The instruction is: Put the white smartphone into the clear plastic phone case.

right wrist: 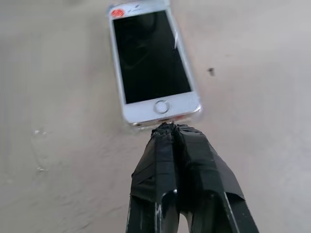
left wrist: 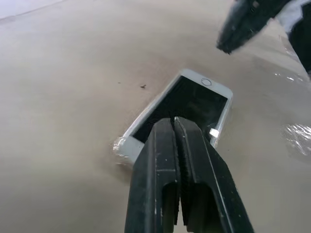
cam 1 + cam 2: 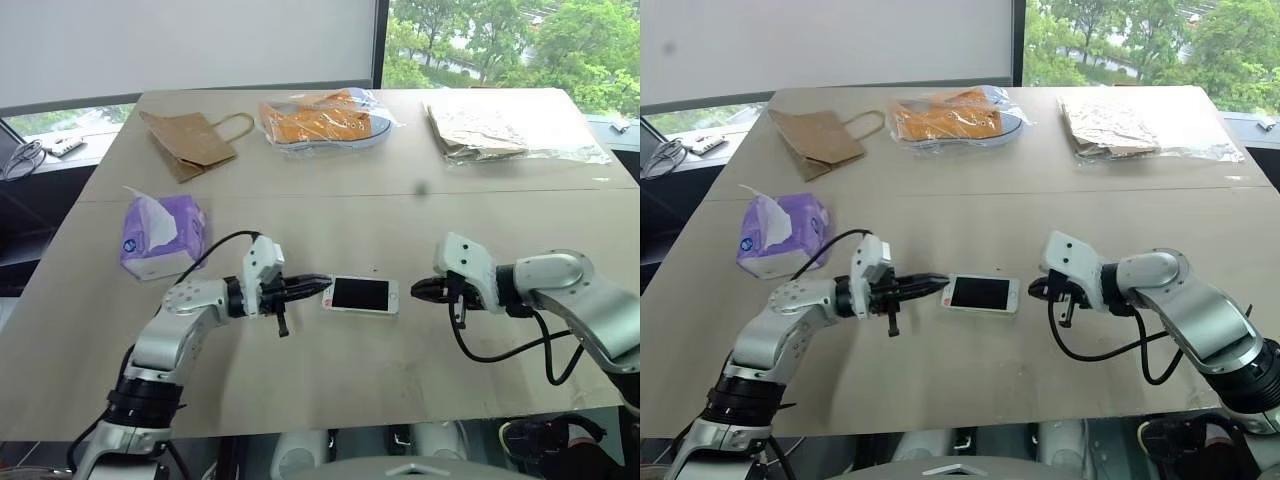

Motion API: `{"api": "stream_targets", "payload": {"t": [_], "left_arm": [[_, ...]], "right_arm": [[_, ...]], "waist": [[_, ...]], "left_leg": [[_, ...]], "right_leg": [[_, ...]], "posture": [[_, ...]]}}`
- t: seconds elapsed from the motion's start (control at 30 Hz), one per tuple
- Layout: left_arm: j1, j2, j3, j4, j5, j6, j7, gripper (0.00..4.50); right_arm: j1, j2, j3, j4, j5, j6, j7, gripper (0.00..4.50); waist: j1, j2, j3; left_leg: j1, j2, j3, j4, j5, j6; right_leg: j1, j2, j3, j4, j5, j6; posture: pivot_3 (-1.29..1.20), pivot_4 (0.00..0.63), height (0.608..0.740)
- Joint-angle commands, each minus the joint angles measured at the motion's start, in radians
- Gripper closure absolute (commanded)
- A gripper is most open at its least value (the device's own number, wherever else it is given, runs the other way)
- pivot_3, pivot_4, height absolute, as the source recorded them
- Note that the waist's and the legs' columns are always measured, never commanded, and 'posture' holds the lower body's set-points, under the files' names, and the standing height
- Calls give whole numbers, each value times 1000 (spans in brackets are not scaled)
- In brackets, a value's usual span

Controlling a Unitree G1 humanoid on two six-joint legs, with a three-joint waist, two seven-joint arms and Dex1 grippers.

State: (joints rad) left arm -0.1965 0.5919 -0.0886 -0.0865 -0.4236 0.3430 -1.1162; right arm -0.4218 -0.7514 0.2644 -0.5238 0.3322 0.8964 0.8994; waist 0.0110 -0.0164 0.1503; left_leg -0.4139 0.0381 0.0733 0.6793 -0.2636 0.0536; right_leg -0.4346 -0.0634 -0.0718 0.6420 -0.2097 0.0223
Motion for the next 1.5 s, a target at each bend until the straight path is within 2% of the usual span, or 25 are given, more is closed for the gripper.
{"api": "stream_targets", "payload": {"t": [0.03,0.47,0.77,1.0,1.13,1.5], "left_arm": [[-27,-8,-27,11,28,-24,-7,4402],[-22,-20,-67,27,89,-57,1,4402],[-16,-24,-70,42,102,-71,23,4402],[-18,-21,-87,68,138,-68,45,4402],[-15,-20,-88,65,141,-63,50,4402],[7,-13,-86,32,142,-49,64,4402]], "right_arm": [[-27,40,1,6,1,-4,-39,4500],[-68,156,88,125,-39,-35,-85,4500],[-82,101,230,221,-117,-21,-29,4500],[-115,120,275,301,-126,12,-2,4500],[-115,142,299,350,-132,15,3,4500],[-85,181,323,412,-162,25,1,4500]], "waist": [[2,0,0],[2,0,0],[2,0,-1],[2,0,-4],[1,0,-4],[-3,1,-19]], "left_leg": [[0,0,0,0,0,0],[0,0,0,1,0,0],[0,0,0,2,0,0],[5,0,0,3,0,0],[17,1,0,1,-1,0],[19,1,-1,0,-1,0]], "right_leg": [[0,0,0,0,0,0],[0,0,0,0,0,0],[1,0,0,1,0,0],[6,0,0,1,-2,-3],[17,-2,0,0,-4,-1],[17,-8,0,0,-4,-2]], "posture": [[0,150,740],[0,150,740],[0,150,740],[0,150,740],[0,150,740],[0,150,740]]}}
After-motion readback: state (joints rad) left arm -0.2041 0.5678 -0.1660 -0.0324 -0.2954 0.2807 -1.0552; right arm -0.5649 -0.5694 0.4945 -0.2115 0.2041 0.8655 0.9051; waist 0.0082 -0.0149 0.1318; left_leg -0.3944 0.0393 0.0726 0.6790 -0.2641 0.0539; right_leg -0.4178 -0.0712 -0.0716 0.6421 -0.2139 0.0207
